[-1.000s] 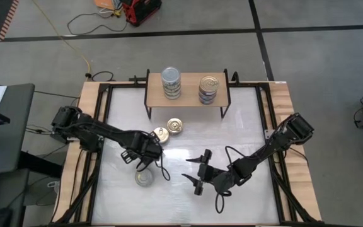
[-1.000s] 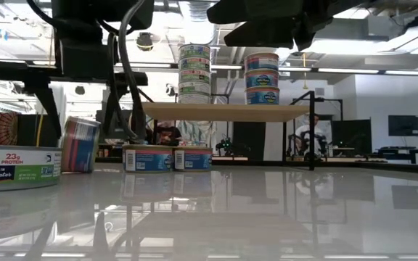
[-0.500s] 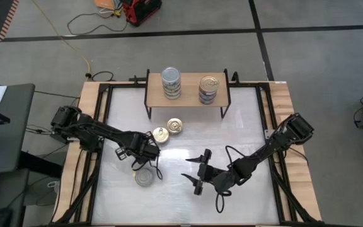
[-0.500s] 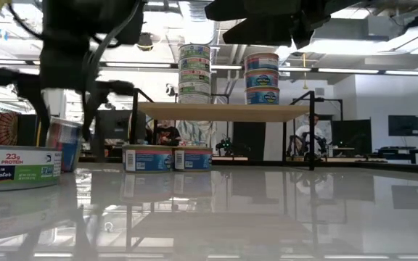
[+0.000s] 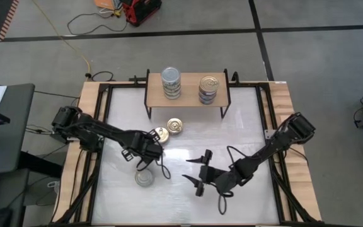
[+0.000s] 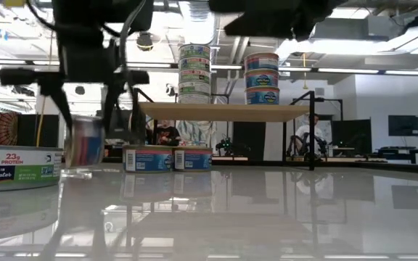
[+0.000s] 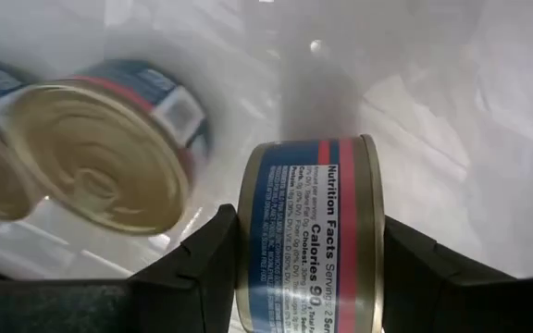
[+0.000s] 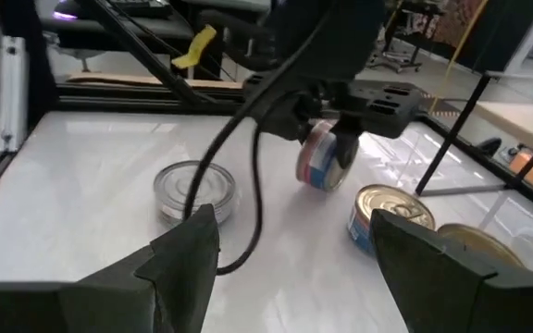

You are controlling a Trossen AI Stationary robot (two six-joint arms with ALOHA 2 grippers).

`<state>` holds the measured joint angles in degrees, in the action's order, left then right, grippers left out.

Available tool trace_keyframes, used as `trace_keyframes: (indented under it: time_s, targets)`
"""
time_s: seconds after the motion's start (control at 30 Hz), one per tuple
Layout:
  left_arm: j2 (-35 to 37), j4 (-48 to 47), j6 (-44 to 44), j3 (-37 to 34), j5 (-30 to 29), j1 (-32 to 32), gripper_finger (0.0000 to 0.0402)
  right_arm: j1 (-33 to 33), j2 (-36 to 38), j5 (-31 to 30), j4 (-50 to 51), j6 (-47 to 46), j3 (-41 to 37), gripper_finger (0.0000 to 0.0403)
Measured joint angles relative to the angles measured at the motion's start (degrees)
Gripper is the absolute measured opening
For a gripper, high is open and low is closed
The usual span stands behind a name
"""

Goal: Stack canned seafood by type on shelf
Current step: Stack the blue pink tuna can on top of the other blue and pink tuna cans on the shelf

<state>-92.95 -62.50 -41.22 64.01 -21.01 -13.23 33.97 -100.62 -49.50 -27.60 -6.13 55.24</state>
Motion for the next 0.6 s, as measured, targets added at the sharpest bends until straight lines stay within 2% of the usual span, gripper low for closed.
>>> trace_keyframes:
  time_s: [0.1,0.27,0.4,0.47,0.6]
  targets:
    - [0.00,0.70,0.52,2.81,0.03,0.00,0.0184,1.72,3.10,-1.04,2.88,-1.17,0.01,0.0305]
    - [0.00,2.75,2.47,8.34,2.56,0.00,0.0184,3.65,8.11,-3.49,17.74,-8.56,0.02,0.0305]
    - [0.02,4.61,5.01,11.99,4.78,0.00,0.0184,2.94,10.17,-7.32,25.54,-8.52,0.00,0.0305]
    - [0.02,6.64,6.15,13.37,5.47,0.00,0.0184,1.52,10.67,-6.99,29.43,-8.57,0.00,0.0305]
    - [0.72,12.56,8.97,14.99,6.32,0.36,0.0184,-2.48,11.45,-0.45,33.41,-8.81,-0.56,0.0305]
